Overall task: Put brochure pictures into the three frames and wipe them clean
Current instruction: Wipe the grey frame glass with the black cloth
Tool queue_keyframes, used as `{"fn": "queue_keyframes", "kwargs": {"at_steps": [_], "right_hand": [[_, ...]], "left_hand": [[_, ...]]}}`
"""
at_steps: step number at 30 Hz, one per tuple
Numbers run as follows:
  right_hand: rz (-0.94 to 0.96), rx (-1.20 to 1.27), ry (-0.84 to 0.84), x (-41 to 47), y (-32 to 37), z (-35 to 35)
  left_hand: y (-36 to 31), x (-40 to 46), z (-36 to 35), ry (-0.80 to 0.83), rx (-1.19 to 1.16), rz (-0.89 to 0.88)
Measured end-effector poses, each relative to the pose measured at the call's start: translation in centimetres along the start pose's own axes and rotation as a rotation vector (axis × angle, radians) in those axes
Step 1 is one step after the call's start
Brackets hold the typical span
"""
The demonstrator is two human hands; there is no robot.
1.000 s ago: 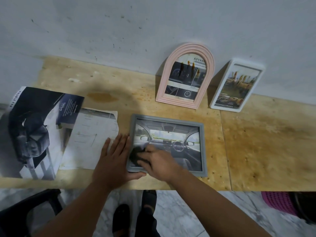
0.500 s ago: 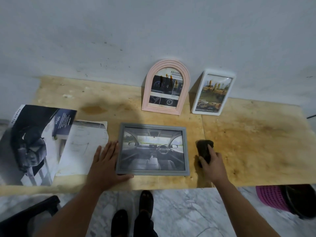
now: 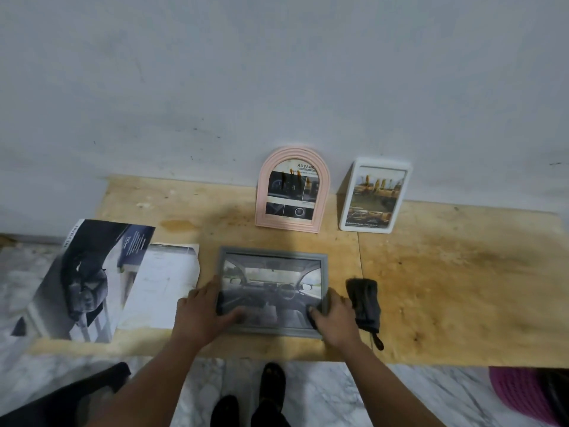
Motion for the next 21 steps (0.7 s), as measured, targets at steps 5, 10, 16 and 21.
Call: {"fn": "queue_keyframes", "kwargs": {"at_steps": [5,10,16,21], "right_hand": [[-0.032,0.309,0.126,1.4,0.1,0.9],[0.017,0.466,0.113,-0.4,-0.1,2.1],[0.082,0.506,0.152,-1.5,2.3,2.2],[0.207,0.449,0.156,-1.3,8.0,1.3]], "left_hand": [[-2.5,-0.8,0.5,-0.023,-0.558,0.039],[-3.2,-1.7,2.1,-0.041,-0.999,0.173],[-2.0,-4.7,5.0,-0.136,-1.100,0.237],[2.0,-4.9,8.7,-0.208,-1.108,0.228]]}}
Point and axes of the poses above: each hand's wrist, its own x-axis towards the middle knuckle, its own z-axis out of the back of the hand, y = z × x, the point moved 4 cm from there along x, towards the middle knuckle, and after that the axes turned 14 degrees about y, right-handed, at the moved point
